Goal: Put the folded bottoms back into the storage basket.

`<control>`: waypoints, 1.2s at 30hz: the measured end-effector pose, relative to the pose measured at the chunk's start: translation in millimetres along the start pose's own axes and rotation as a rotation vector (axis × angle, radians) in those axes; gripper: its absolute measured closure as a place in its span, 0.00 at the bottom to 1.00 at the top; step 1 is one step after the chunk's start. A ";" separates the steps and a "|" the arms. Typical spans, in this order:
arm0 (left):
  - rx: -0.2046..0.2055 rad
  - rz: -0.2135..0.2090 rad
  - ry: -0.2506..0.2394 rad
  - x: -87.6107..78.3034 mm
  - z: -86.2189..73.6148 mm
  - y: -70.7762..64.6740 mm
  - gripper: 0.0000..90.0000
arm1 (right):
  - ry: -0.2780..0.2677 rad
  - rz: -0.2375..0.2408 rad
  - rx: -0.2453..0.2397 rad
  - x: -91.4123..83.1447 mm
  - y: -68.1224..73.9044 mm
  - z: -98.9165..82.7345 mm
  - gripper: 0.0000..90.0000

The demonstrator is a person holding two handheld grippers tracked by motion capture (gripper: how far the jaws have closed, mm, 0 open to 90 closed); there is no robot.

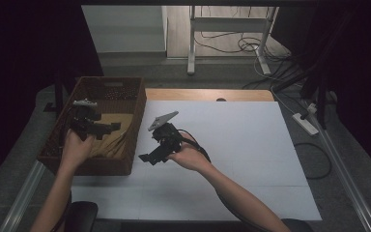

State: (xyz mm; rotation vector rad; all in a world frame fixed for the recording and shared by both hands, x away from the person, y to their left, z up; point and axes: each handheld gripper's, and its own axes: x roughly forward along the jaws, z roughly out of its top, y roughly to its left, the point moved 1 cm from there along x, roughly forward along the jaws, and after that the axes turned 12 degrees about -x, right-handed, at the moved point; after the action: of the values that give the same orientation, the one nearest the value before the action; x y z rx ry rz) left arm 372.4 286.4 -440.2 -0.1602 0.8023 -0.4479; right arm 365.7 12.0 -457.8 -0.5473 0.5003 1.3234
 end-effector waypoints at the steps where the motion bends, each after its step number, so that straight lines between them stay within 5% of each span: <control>1: 0.003 -0.001 -0.001 -0.6 -0.9 -1.5 0.02 | 0.003 -0.003 0.003 -2.0 -0.5 -1.8 0.00; 19: 0.044 0.005 -0.011 -9.6 -20.2 -24.4 0.02 | -0.020 -0.046 0.071 -37.9 -12.8 -35.1 0.00; 36: 0.065 -0.019 -0.010 -11.1 -45.3 -39.1 0.02 | -0.018 -0.067 0.075 -61.5 -10.9 -51.8 0.00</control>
State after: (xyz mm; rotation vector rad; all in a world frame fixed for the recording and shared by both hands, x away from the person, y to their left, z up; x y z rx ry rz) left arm 320.1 257.7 -452.1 -0.1099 0.7762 -0.4901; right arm 363.9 -69.1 -458.4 -0.4853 0.5108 1.2396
